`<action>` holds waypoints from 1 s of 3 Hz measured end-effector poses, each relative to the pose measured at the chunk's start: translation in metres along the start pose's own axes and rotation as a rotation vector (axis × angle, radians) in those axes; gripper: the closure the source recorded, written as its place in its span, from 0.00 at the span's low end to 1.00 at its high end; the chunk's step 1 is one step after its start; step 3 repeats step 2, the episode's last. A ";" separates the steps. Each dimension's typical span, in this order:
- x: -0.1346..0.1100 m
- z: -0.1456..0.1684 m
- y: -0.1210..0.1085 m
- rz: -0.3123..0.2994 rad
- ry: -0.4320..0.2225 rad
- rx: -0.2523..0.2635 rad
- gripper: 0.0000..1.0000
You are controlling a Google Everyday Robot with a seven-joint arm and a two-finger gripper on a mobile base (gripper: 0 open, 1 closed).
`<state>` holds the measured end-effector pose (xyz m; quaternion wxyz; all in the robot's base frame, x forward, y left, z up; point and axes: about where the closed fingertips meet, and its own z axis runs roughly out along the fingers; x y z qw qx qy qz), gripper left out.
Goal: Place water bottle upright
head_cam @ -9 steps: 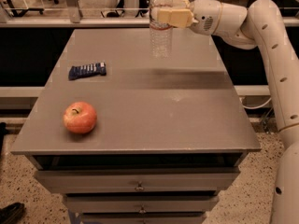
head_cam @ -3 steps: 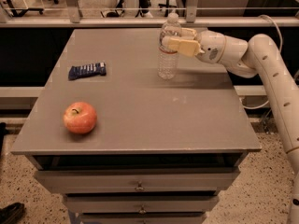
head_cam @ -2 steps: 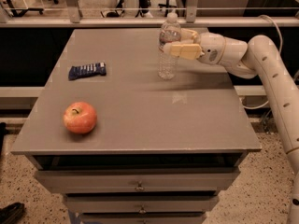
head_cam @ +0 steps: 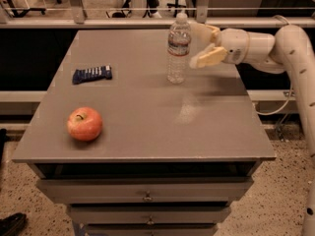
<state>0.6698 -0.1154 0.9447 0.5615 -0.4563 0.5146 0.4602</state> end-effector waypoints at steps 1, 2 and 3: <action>0.008 -0.047 -0.006 -0.049 0.123 0.047 0.00; 0.008 -0.055 -0.007 -0.057 0.141 0.056 0.00; 0.008 -0.055 -0.007 -0.057 0.141 0.056 0.00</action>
Offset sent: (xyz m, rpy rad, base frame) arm -0.0012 -0.0419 -0.0090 -0.1134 -0.0237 -0.0492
